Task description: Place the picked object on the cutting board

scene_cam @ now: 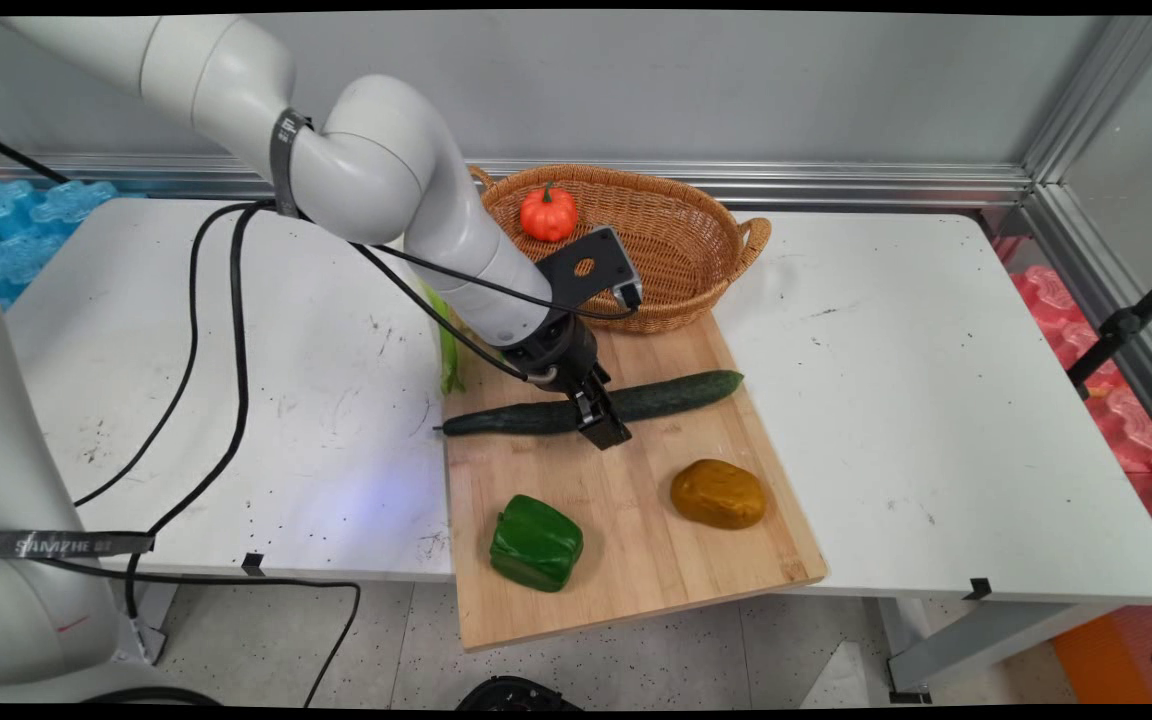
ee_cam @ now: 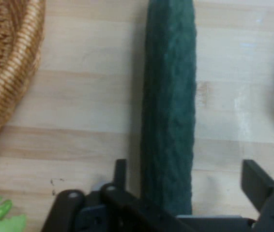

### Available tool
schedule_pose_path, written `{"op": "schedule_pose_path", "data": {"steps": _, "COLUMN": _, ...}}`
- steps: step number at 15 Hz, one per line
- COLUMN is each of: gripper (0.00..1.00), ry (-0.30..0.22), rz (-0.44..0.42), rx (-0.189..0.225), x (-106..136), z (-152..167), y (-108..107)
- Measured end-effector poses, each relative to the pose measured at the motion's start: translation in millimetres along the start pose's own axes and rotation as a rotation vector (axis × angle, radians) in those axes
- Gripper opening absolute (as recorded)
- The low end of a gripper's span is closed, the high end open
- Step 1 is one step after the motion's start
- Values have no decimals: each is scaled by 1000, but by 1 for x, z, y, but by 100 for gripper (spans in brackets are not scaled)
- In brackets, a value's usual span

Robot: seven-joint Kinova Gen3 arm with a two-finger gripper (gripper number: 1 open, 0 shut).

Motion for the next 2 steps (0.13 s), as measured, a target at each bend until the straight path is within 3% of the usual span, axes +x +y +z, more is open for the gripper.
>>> {"op": "schedule_pose_path", "data": {"steps": 2, "gripper": 100, "ry": 4, "rz": 9, "rx": -3, "x": 1, "z": -1, "y": -1}}
